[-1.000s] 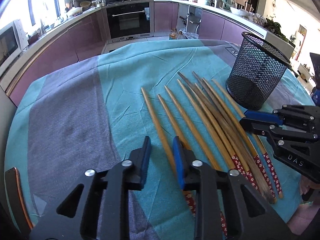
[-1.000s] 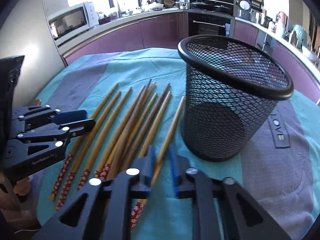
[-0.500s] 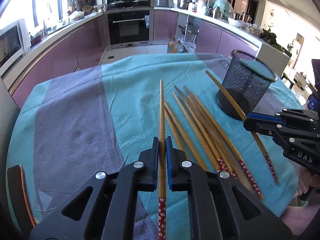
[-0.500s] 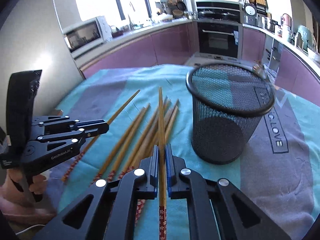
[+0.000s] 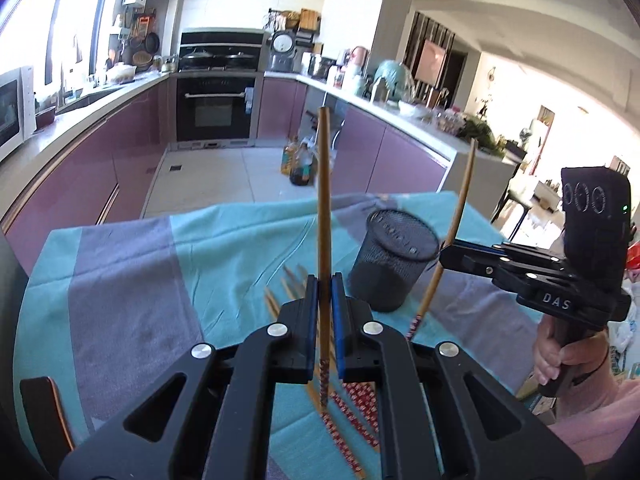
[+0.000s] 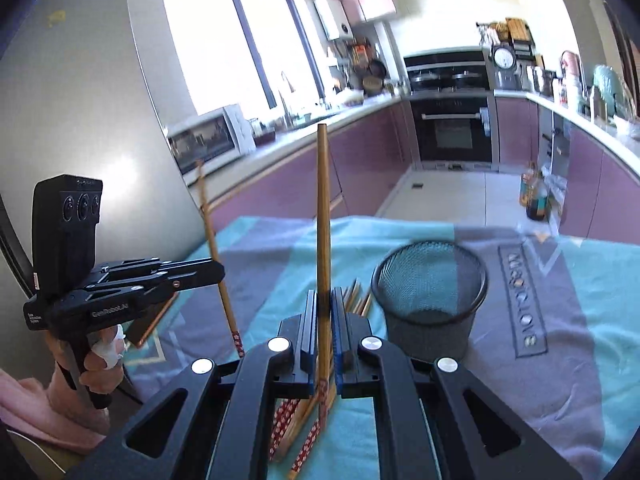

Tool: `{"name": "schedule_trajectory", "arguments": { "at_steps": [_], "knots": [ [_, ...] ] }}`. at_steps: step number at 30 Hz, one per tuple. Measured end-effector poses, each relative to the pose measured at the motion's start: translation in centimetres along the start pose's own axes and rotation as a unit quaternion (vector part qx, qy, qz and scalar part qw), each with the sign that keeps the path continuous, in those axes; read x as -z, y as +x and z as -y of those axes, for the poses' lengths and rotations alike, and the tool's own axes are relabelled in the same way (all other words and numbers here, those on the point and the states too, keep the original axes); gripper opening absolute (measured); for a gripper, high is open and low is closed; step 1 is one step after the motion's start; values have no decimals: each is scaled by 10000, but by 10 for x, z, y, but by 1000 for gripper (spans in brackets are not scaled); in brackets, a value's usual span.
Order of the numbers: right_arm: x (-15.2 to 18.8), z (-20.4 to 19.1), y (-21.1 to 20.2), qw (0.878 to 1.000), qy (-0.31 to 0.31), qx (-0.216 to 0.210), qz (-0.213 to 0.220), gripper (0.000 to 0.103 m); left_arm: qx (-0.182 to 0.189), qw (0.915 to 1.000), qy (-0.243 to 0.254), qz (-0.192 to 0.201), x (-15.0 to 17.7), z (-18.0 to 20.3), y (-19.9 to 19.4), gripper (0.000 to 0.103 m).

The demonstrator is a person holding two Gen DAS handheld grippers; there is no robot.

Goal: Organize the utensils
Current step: 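Lift the left tool's chopstick upright over the mesh cup while the right tool carries its own, then lower the left tool's chopstick into the mesh cup and open while the right tool releases its own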

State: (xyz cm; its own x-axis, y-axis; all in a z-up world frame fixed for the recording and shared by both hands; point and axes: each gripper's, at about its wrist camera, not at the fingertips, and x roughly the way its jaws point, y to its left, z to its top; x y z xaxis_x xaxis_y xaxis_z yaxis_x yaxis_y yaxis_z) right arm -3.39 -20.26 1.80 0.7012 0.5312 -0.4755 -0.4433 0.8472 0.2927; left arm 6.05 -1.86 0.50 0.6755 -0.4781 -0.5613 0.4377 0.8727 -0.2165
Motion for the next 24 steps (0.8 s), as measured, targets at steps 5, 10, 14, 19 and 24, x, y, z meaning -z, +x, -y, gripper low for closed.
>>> {"name": "schedule_trajectory", "arguments": {
  "at_steps": [5,10,14,19,24],
  "knots": [
    [-21,7,-18,9993,-52,28,368,6,259,9989,4,384,-28,14,-20,7],
    [-40,15,-32,9976,-162,214,631,6,487,9963,70,701,-60,35,-28,7],
    [-56,24,-40,9957,-165,358,840,6,653,9936,81,920,-89,53,-29,7],
    [-70,39,-40,9931,-144,568,1016,6,712,9923,138,1009,-115,78,-17,7],
    [-68,52,-21,9948,-76,668,764,6,682,9945,213,769,-116,94,19,7]
  ]
}}
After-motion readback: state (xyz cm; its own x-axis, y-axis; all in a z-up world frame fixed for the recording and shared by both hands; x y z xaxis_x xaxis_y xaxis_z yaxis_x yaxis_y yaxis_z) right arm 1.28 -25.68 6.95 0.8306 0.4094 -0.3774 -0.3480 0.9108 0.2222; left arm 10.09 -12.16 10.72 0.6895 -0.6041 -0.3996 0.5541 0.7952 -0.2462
